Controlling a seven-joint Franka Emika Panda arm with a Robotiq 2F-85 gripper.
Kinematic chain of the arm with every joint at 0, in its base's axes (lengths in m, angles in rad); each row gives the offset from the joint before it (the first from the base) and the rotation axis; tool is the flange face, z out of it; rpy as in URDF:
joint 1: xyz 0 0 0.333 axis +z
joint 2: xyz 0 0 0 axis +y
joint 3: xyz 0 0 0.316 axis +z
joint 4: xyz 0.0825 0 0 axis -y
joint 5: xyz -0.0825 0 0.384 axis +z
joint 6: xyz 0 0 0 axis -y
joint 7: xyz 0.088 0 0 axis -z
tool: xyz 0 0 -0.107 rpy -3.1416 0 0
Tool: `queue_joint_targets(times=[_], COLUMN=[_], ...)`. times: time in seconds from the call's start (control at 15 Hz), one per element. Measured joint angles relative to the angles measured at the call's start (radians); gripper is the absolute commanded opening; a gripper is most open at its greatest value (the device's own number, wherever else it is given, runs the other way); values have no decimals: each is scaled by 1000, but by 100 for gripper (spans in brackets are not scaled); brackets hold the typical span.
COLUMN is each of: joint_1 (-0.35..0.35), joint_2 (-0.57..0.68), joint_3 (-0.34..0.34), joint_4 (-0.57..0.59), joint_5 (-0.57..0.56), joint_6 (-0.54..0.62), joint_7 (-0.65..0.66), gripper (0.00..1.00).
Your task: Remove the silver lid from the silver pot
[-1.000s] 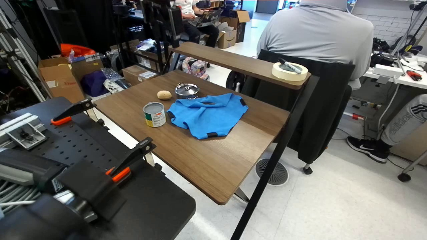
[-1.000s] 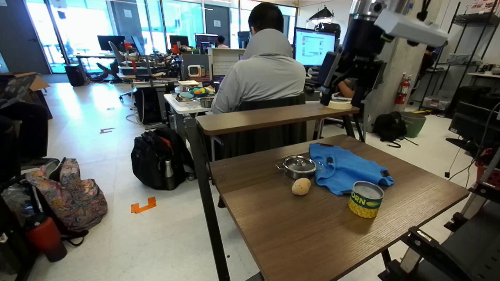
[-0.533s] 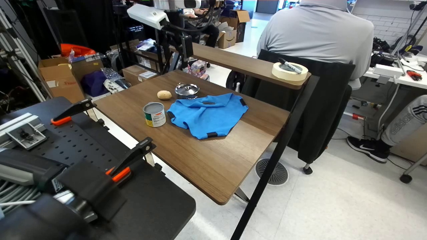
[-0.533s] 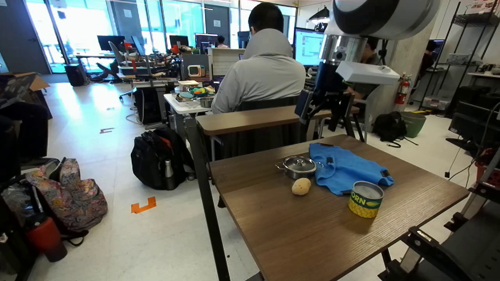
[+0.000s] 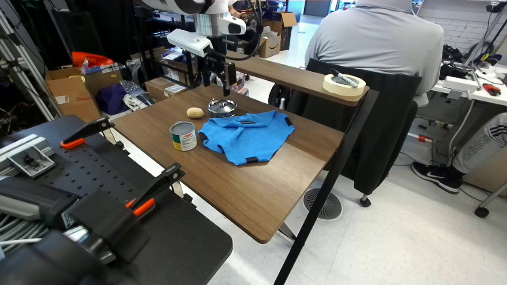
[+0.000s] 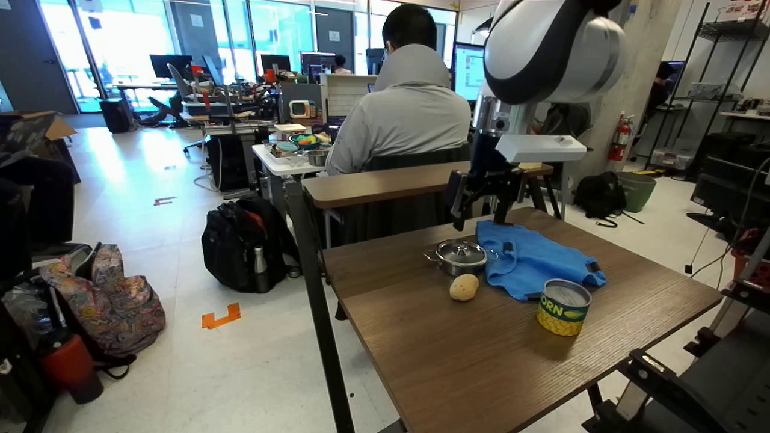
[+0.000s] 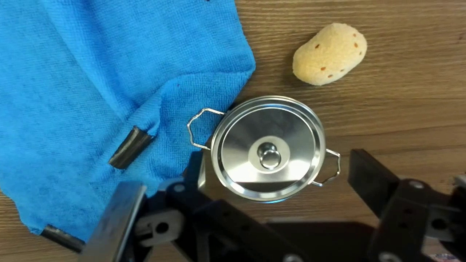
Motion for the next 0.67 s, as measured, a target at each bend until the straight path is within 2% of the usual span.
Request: queue_joint_targets(times=[0.67], joint_1=[16], joint_2=[110], joint_3=[-12], joint_4=[123], joint_5=[-24], joint_6=[-82], joint_7=[0], gripper=[100])
